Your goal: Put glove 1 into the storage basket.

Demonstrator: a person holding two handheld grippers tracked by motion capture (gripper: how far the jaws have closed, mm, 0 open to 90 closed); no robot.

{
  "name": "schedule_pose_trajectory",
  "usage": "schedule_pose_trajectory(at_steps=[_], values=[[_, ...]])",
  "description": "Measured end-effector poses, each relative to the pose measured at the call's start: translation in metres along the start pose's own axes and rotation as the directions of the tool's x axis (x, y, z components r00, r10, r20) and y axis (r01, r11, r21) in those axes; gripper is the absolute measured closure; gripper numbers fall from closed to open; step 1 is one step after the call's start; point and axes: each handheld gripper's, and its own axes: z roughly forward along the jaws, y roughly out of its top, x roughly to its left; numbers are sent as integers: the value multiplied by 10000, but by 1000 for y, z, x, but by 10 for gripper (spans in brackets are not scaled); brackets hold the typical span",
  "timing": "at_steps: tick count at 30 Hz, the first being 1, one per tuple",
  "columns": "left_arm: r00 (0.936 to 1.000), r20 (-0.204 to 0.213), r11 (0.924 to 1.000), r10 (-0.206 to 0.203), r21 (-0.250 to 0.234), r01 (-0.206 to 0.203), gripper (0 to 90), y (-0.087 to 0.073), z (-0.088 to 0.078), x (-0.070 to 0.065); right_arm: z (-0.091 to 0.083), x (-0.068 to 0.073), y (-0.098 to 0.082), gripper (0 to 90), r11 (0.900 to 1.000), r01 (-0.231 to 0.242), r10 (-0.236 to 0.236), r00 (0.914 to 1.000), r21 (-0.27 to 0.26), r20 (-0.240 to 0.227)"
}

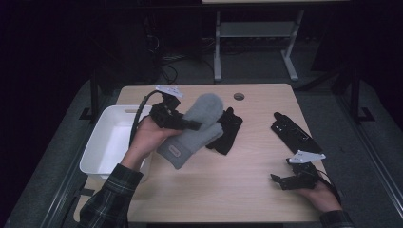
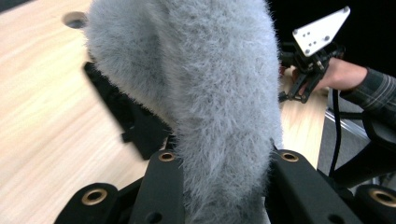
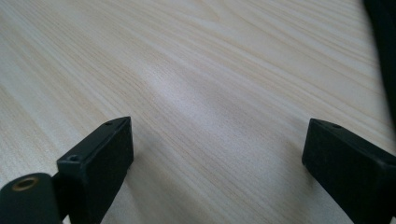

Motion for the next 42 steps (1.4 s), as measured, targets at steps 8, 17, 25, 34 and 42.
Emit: schedule_pose_trajectory(at_steps=[8,17,25,34,42], values=[[9965,-760,9988,-355,-353,328,729,1,-43,10,0,0,0,87,10000,1,-1,10000,1,4],[9831,-1507,9931,-1040,-689,945,729,-16,-89,29,0,0,0,87,10000,5,-5,10000,2,3],[9594,-2109,9809,-1875,-922,1714,729,-47,-115,52,0,0,0,87,10000,-3,3,10000,1,1],[9300,-2369,9593,-2812,-961,2656,729,-89,-120,75,0,0,0,87,10000,-1,1,10000,5,4],[8939,-2494,9272,-3723,-572,3702,729,-126,-108,103,0,0,0,88,10000,-26,26,10000,1,17]])
